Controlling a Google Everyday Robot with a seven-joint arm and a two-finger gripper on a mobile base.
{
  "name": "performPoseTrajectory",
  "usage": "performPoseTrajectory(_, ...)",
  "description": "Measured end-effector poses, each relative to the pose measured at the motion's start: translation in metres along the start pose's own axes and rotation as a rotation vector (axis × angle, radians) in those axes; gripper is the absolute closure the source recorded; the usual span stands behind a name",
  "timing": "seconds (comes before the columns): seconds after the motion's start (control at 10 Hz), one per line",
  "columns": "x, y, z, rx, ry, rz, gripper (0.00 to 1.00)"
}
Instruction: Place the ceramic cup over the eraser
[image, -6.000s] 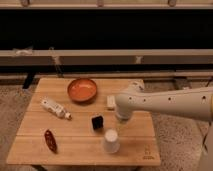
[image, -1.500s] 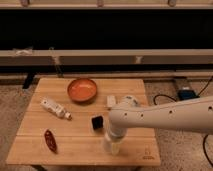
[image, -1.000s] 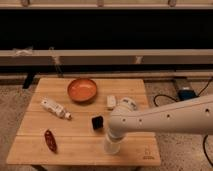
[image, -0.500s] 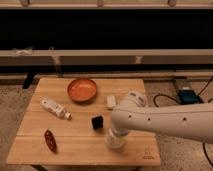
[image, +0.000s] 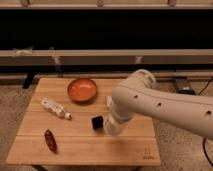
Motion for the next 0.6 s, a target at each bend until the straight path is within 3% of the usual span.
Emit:
performPoseTrajectory(0.2, -0.018, -0.027, 0.002, 0.0, -0.035, -0.045, 1.0)
performPoseTrajectory(0.6, -0.043, -0.052, 0.013, -0.016, -0.084, -0.109, 1.0)
